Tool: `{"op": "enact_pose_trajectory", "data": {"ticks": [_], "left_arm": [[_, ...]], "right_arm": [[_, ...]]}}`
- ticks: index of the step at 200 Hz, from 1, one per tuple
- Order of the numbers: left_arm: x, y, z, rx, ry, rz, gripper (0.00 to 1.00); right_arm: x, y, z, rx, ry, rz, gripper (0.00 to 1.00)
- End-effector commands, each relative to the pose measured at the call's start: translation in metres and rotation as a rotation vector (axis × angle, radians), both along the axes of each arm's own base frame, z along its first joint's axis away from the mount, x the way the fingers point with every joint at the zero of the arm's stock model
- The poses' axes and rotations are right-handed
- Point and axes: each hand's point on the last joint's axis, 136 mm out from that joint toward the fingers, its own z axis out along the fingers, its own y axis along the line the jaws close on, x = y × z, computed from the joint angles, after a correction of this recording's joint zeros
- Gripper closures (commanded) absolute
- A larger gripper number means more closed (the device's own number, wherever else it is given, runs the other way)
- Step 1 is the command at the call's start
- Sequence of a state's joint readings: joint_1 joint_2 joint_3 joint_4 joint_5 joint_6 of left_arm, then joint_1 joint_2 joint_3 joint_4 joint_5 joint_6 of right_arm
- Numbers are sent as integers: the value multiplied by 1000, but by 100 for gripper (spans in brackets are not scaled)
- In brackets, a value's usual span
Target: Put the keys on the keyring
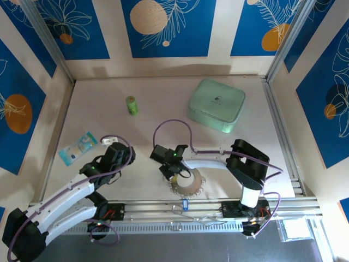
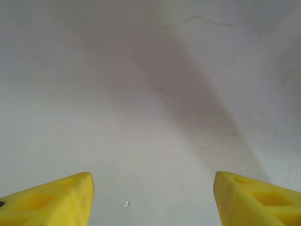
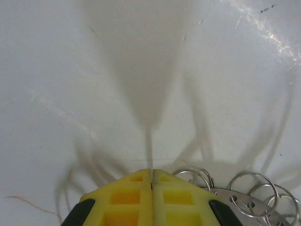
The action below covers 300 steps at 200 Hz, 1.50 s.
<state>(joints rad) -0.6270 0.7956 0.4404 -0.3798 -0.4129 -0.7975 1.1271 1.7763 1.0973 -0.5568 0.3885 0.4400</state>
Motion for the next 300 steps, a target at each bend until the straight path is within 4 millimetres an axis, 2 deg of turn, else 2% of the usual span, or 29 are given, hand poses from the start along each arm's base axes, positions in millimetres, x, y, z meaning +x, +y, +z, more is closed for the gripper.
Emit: {"op": "enact_pose_trajectory", "data": {"ticks": [1,24,71,124,166,225,300], "left_arm": [[10,-6,14,12,-52,-25,32],[14,-11,14,19,-57,-49,32],[17,-12,20,35,-82,-60,32],[18,-2,25,64,-109,-29,32],[16,3,28,90,-116,-28,32],[16,2,24,102,-128,-48,32],[16,9,30,87,-175,-12,33]], "right_arm": [[-7,7,11,96,58,-12,100],[-7,8,14,147,107,-17,100],[9,19,23,216,148,21,100],[57,33,35,233,109,105,100],[82,43,29,253,132,108,100],[70,50,13,248,232,119,100],[67,47,9,237,272,95,100]]}}
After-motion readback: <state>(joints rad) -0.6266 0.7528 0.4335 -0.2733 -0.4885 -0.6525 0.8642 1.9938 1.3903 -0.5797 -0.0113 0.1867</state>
